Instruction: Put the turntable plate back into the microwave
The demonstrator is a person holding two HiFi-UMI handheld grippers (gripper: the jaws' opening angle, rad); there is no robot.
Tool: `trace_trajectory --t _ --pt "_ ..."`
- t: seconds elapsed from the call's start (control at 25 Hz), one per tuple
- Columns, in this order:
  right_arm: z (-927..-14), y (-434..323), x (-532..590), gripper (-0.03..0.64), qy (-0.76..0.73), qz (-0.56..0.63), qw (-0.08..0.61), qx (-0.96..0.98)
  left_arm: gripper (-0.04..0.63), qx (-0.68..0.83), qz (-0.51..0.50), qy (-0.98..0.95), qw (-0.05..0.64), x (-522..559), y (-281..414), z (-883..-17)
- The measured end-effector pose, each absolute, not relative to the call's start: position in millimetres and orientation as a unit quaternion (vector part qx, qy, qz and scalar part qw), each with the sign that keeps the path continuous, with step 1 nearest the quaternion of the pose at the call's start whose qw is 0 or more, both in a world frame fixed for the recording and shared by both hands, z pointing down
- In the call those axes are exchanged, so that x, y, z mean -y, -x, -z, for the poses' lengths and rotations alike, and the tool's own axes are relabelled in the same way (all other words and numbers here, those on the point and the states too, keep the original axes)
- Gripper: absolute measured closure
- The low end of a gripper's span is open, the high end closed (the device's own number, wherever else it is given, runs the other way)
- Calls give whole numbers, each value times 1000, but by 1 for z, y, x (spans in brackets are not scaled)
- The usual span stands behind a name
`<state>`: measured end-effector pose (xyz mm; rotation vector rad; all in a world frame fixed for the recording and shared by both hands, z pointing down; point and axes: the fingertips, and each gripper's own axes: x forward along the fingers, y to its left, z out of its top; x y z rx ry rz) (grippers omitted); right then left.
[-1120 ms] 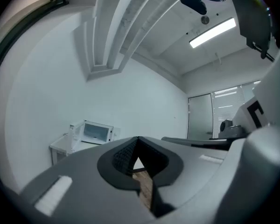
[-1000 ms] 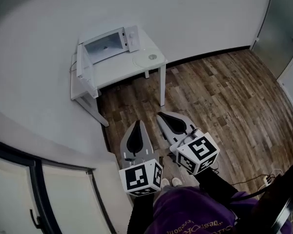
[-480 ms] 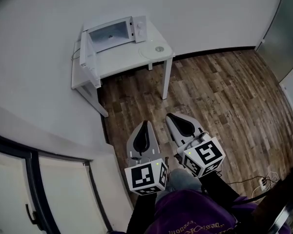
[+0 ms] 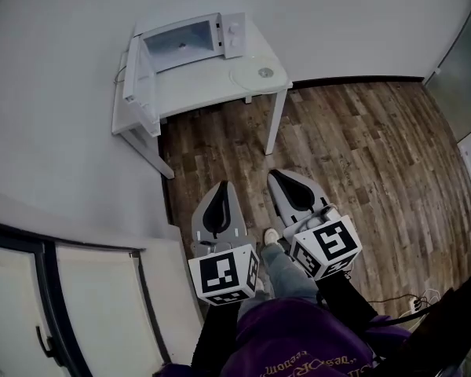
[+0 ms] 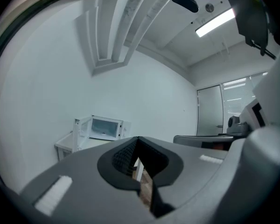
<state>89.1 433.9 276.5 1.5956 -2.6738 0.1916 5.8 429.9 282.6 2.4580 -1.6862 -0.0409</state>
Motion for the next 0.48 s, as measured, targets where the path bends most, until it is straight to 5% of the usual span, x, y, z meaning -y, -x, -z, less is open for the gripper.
trace_trajectory --t 0.48 --pt "-255 -125 -305 606 -490 -54 0 870 591 567 11 -821 66 -306 -61 -266"
